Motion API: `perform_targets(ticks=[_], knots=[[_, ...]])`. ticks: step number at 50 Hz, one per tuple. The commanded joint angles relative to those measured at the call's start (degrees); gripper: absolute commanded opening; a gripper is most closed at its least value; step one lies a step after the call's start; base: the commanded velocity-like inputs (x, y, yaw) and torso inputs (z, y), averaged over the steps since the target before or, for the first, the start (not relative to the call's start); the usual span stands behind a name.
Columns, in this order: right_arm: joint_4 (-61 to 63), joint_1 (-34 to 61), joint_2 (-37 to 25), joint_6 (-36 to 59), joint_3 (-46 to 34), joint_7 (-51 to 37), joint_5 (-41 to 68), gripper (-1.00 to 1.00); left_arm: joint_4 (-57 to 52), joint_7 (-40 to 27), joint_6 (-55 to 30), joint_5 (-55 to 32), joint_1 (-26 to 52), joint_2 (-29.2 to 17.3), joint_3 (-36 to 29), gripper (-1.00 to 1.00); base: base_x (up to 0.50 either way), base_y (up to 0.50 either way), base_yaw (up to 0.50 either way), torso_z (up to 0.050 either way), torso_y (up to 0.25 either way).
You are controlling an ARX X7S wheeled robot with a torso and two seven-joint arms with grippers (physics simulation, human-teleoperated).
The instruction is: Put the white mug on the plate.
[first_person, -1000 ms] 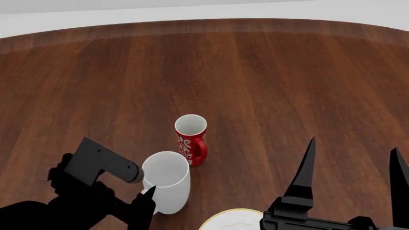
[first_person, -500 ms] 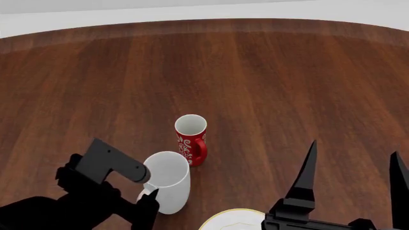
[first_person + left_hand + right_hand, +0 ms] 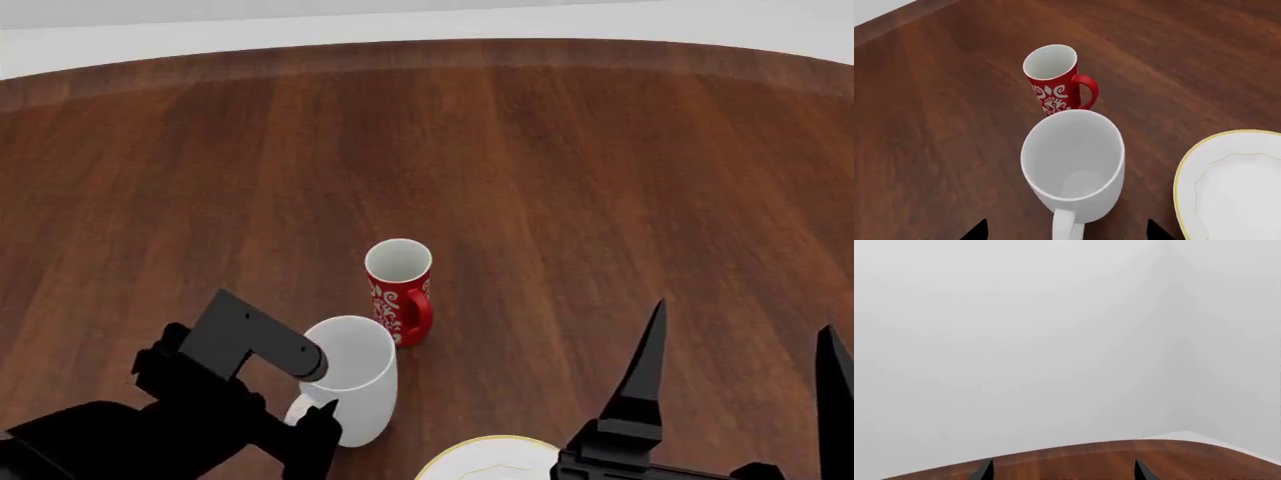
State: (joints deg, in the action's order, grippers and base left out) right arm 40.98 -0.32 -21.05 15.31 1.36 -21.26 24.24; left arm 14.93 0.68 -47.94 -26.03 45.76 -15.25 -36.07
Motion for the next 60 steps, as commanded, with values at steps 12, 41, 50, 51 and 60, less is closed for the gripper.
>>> perform_targets(ticks=[12,41,50,51,60], knots=[[-2.0,-0.6,0.3,-2.0,-0.2,0.3,0.0,1.0,9.3,3.0,3.8,0.3,1.7,2.3,-1.0,1.0,0.0,0.0,0.0,0.0,0.0],[-3.8,-0.9,0.5,-3.4,-0.4,0.4,0.4,1.0,18.8,4.7,8.6,2.0,3.4,4.6,-2.5,1.0,0.0,0.0,0.0,0.0,0.0],[-3.9,-0.7,0.3,-3.1,-0.6,0.1,0.5,1.0,21.8,5.3,10.2,2.3,4.0,5.3,-2.8,1.0,0.0,0.0,0.0,0.0,0.0],[-3.8,-0.6,0.3,-3.0,-0.6,0.1,0.5,1.0,21.4,5.2,9.9,2.2,4.0,5.3,-2.8,1.0,0.0,0.0,0.0,0.0,0.0],[-3.7,-0.6,0.1,-2.9,-0.7,-0.1,0.7,1.0,25.8,6.2,12.4,2.8,4.7,6.3,-3.2,1.0,0.0,0.0,0.0,0.0,0.0]])
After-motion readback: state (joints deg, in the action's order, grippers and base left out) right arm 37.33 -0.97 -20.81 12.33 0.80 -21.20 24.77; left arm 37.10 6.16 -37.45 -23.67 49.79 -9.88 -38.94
